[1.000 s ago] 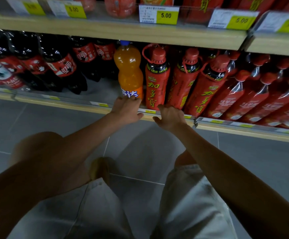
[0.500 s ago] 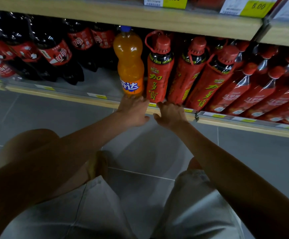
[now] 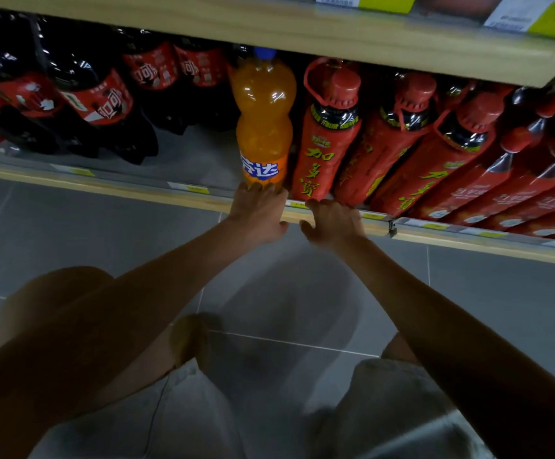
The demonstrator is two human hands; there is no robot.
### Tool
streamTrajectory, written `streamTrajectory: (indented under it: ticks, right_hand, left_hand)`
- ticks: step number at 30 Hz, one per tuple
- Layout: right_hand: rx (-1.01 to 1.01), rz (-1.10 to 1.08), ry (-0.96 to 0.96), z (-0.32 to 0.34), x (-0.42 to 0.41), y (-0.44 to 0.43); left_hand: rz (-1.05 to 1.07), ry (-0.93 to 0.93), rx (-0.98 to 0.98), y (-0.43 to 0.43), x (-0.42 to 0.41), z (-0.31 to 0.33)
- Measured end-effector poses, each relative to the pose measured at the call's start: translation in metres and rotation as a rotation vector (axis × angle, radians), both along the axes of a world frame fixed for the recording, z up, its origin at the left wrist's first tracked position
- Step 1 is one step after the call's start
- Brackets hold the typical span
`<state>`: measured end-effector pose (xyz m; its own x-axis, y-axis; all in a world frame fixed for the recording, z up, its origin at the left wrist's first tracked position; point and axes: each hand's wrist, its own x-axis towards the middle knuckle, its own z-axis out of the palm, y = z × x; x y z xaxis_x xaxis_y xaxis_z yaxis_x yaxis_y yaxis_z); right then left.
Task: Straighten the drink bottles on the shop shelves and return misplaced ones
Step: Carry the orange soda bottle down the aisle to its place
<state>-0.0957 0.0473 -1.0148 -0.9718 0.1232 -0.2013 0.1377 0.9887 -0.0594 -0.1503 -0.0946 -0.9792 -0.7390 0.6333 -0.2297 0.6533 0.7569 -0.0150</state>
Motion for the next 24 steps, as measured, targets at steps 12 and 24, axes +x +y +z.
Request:
streamTrajectory:
  ticks: [12,24]
  right_hand:
    - [-0.059,0.025,0.086,0.011,-0.039,-0.038]
    - [-0.17,-0.288,0.236,0.019,-0.091,-0.046]
  left_hand:
    - [0.094,0.063,0.026,-0.038,-0.024,0.005]
    - [0.317,-0.081,0.465,-0.027,-0.116,0.025]
